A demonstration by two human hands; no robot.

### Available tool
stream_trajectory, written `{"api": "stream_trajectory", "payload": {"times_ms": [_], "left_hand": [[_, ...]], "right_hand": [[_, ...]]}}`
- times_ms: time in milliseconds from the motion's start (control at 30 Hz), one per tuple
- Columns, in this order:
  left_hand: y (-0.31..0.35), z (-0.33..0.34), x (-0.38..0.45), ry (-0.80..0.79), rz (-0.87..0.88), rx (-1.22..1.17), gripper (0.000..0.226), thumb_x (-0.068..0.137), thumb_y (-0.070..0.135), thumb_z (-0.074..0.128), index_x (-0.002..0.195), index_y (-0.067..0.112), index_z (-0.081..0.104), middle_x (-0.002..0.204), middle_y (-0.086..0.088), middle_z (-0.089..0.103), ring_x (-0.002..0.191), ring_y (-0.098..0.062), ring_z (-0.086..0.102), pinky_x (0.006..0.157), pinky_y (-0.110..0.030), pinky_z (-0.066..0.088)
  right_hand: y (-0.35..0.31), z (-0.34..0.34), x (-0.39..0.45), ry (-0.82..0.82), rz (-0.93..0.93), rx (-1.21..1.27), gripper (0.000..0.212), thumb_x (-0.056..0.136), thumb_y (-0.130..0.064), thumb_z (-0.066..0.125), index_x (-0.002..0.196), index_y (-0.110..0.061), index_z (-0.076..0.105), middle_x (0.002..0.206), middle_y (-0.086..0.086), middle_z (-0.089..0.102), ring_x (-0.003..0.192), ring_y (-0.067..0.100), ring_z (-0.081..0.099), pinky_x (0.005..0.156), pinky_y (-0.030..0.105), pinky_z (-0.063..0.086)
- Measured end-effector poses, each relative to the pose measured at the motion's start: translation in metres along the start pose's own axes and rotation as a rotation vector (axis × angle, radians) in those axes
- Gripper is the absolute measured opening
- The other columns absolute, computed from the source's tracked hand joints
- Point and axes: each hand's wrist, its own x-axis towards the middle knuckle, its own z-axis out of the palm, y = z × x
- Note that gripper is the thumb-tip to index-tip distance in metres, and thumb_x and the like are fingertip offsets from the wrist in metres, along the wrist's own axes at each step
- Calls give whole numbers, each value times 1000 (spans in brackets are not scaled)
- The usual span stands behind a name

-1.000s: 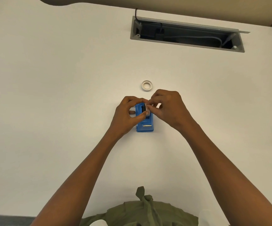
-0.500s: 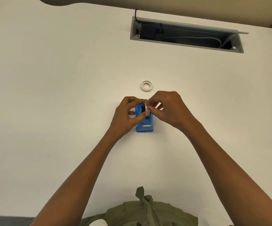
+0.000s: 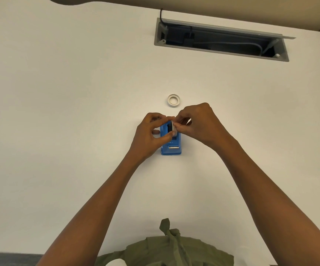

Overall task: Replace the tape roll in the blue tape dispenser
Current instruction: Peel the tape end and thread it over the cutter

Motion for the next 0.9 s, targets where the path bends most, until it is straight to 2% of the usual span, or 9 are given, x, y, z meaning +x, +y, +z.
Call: {"api": "stream_trajectory", "payload": {"times_ms": [100, 233, 300, 433, 633, 767, 900], "left_hand": [[-2, 0, 0, 0, -3, 10, 42, 77, 20, 73, 118, 17, 62, 112, 6, 50, 103, -9, 53, 79, -10, 48], [-1, 1, 1, 5, -3, 19, 42, 78, 21, 73, 118, 19, 62, 112, 6, 49, 100, -8, 52, 77, -8, 48], [0, 0, 1, 7, 2, 15, 41, 78, 22, 72, 118, 19, 62, 112, 6, 50, 101, -7, 53, 78, -9, 49], [-1, -1, -1, -5, 25, -4, 43, 77, 20, 73, 119, 17, 61, 114, 4, 50, 104, -8, 54, 80, -13, 50], [-3, -1, 1, -28, 28, 32, 50, 74, 18, 76, 121, 15, 59, 117, 2, 48, 106, -10, 52, 79, -8, 47], [-5, 0, 1, -21, 21, 29, 49, 75, 19, 76, 121, 16, 60, 119, -1, 49, 106, -11, 52, 78, -7, 47], [-6, 0, 1, -17, 18, 27, 48, 75, 21, 76, 120, 17, 59, 117, 3, 48, 105, -9, 52, 78, -8, 47]], "right_hand": [[3, 2, 1, 15, 15, 24, 12, 82, -15, 67, 87, -8, 75, 78, 10, 74, 72, 22, 66, 74, 40, 56], [8, 1, -2, 31, 106, 199, 12, 80, -13, 69, 90, -10, 75, 81, 5, 74, 66, 7, 65, 69, 18, 54], [9, 0, -4, 11, 102, 223, 14, 76, -9, 69, 89, -9, 74, 81, 4, 73, 68, 7, 65, 65, 13, 53], [6, 0, -1, -68, 50, 157, 16, 69, -8, 73, 84, -9, 68, 80, 2, 67, 71, 14, 62, 65, 22, 53], [3, -4, 9, -98, 49, 99, 8, 68, -6, 70, 75, -9, 67, 77, 7, 70, 70, 17, 64, 70, 38, 57], [3, -5, 11, -111, 53, 127, 5, 71, -3, 70, 76, -4, 69, 77, 10, 72, 69, 20, 65, 71, 38, 57], [5, -6, 10, -103, 42, 144, 4, 73, -1, 69, 77, -3, 70, 77, 10, 73, 66, 17, 63, 69, 31, 55]]}}
